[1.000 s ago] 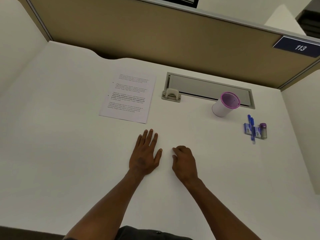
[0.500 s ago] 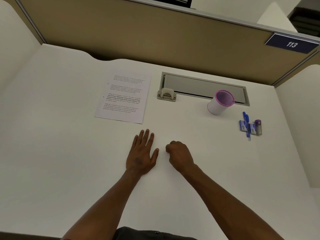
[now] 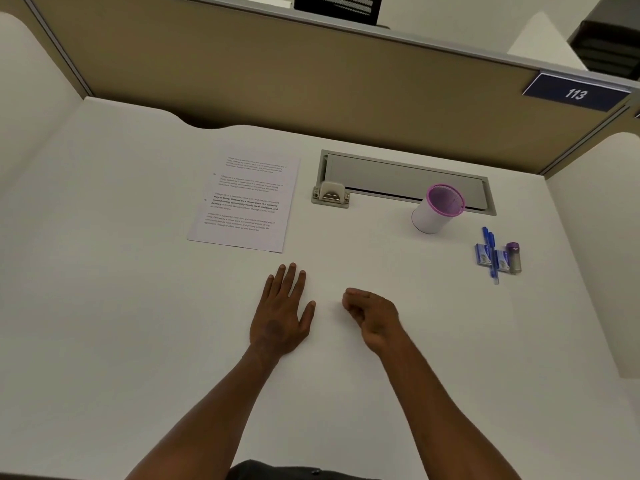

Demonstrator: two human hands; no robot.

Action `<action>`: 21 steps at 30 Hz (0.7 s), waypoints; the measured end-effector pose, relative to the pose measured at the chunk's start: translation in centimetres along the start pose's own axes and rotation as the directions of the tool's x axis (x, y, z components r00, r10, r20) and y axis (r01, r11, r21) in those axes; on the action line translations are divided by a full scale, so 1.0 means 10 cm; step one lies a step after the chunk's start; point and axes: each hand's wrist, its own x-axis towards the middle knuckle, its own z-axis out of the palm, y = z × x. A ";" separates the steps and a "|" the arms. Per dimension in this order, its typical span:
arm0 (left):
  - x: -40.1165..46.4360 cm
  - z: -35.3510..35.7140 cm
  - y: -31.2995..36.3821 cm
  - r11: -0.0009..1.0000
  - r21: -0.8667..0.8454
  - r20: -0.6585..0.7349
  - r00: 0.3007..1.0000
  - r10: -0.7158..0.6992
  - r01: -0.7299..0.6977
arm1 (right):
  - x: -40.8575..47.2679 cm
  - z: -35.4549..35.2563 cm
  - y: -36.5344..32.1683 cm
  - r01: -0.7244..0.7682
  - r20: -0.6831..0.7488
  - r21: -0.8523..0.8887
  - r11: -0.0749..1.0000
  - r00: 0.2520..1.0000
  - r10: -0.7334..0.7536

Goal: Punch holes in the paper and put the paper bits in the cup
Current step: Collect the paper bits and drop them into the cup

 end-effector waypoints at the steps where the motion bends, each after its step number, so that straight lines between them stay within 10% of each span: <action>1: 0.00 0.00 0.00 1.000 0.008 0.002 1.000 0.001 -0.001 | -0.02 -0.05 -0.09 -0.054 0.021 0.143 0.988 0.998 0.051; 11: -0.01 0.02 -0.04 1.000 -0.005 -0.026 1.000 0.010 -0.010 | 0.20 -0.46 -1.55 0.089 0.122 0.444 0.891 0.980 -0.158; 17: 0.01 0.05 -0.03 1.000 0.012 -0.025 1.000 0.005 -0.005 | 0.73 -0.55 -2.45 0.481 -0.130 -0.183 0.858 0.853 -0.506; 21: 0.02 0.05 -0.01 1.000 0.009 -0.023 1.000 -0.003 0.003 | 1.06 -0.50 -2.61 0.416 -0.033 -0.769 0.485 0.732 -0.680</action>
